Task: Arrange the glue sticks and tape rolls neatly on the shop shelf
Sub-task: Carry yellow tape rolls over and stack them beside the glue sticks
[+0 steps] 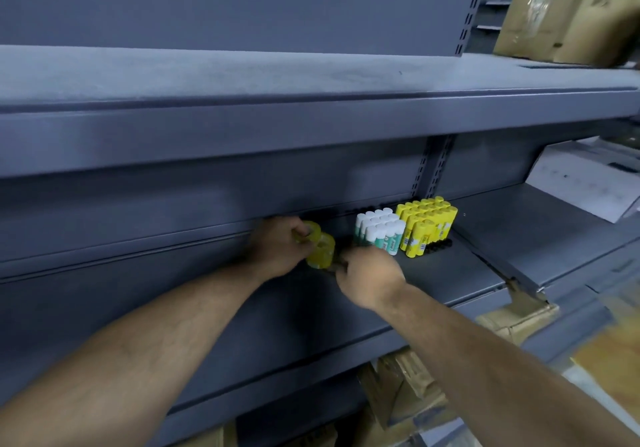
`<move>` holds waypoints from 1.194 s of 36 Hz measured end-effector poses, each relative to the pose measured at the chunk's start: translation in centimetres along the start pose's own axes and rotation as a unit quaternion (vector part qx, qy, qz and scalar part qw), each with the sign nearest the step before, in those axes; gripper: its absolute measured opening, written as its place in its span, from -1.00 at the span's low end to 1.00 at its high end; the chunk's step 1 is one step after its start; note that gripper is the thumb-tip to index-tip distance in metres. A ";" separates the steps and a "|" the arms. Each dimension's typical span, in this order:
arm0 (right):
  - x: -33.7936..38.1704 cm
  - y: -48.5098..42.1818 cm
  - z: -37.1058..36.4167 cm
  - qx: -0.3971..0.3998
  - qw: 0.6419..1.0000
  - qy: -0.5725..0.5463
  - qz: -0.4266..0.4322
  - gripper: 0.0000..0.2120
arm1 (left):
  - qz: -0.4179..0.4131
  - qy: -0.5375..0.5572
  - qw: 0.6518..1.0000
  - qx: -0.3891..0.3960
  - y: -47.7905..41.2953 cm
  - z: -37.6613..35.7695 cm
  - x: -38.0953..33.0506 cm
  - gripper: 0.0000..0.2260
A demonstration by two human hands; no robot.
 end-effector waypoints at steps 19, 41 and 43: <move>-5.0 2.1 1.1 0.002 0.997 -0.071 -0.034 -0.75 | 0.005 -0.075 0.995 0.069 -3.2 -4.7 -0.4 -0.84; -4.7 1.9 1.1 -0.002 0.996 -0.081 -0.030 -0.77 | -0.029 -0.137 0.951 0.275 -5.3 -6.6 -2.9 -0.61; -4.7 2.0 1.1 -0.003 0.996 -0.078 -0.030 -0.77 | -0.035 -0.145 0.948 0.282 -5.5 -6.7 -3.0 -0.62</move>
Point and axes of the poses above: each hand's wrist, its own y-axis away from the middle knuckle, its own z-axis out of the back of the hand, x = y × z, the point moved 7 cm from there along -y, towards the middle knuckle, and after that the axes turned 13 degrees about -z, right-handed, at the moved point
